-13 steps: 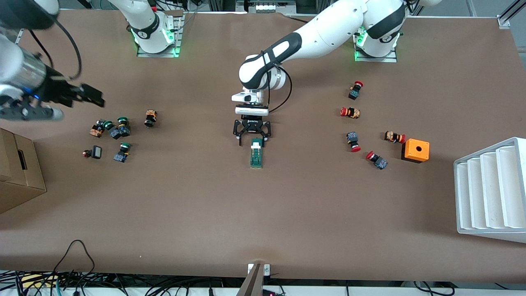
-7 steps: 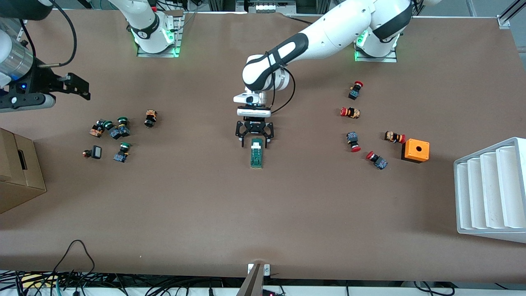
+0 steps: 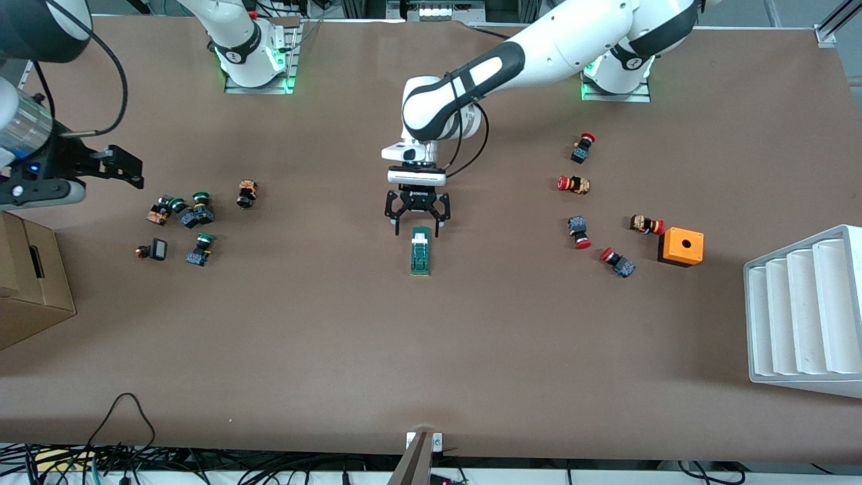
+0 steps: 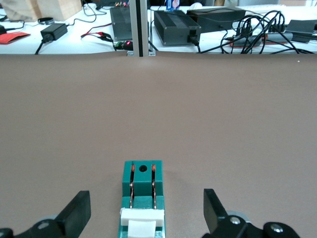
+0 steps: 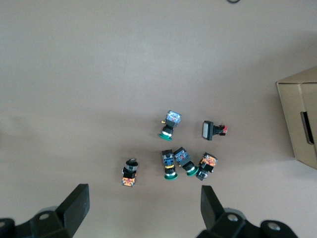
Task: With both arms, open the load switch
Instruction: 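Open the left gripper and lift it off the switch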
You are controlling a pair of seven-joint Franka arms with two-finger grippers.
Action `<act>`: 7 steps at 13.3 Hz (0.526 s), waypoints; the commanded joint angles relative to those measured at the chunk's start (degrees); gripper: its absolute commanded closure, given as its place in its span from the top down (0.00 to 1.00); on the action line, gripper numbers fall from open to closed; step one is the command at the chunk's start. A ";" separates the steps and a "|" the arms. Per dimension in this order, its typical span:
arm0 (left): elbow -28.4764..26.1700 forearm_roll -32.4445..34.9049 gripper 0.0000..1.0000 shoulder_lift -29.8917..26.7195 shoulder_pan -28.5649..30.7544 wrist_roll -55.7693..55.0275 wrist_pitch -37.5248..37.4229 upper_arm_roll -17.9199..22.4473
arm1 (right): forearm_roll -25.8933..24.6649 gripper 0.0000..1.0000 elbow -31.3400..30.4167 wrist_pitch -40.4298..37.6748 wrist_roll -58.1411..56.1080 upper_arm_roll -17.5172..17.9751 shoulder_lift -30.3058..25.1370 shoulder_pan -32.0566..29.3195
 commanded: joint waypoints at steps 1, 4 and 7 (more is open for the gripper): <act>-2.29 -10.54 1.00 -7.25 2.01 8.45 2.66 -1.48 | -0.61 0.99 2.74 -1.98 -1.15 0.05 -0.13 -0.24; -1.50 -27.67 1.00 -14.11 3.23 22.85 6.27 -0.78 | -0.17 0.99 2.91 -3.92 -0.54 0.49 -0.13 -0.15; 1.66 -45.16 1.00 -19.30 4.12 39.64 6.28 1.23 | -0.08 0.99 3.52 -3.39 -0.80 0.58 0.04 0.02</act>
